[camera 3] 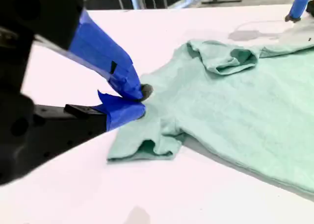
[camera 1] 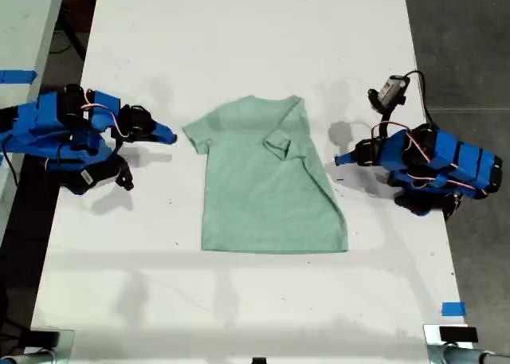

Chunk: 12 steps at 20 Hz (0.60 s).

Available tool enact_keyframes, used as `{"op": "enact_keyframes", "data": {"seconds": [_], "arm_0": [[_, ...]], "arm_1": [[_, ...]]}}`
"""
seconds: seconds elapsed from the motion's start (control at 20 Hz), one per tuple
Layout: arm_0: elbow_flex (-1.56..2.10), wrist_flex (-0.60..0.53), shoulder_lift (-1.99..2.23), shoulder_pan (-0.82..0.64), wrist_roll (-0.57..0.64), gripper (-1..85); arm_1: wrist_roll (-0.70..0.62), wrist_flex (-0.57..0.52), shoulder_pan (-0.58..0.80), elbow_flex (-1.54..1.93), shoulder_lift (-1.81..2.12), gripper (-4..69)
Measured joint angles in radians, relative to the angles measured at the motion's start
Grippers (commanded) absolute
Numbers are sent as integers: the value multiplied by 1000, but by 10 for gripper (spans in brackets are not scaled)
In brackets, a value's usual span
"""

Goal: Fold t shirt

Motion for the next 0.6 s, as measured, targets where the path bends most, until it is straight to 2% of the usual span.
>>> {"op": "enact_keyframes", "data": {"seconds": [0.15,0.4,0.6], "arm_0": [[-252,44,-342,-160,207,167],[-463,106,-778,-327,411,192],[-503,80,-977,-367,454,195]], "arm_1": [[0,0,0,0,0,71],[0,0,0,0,3,71],[0,0,0,0,8,71]]}}
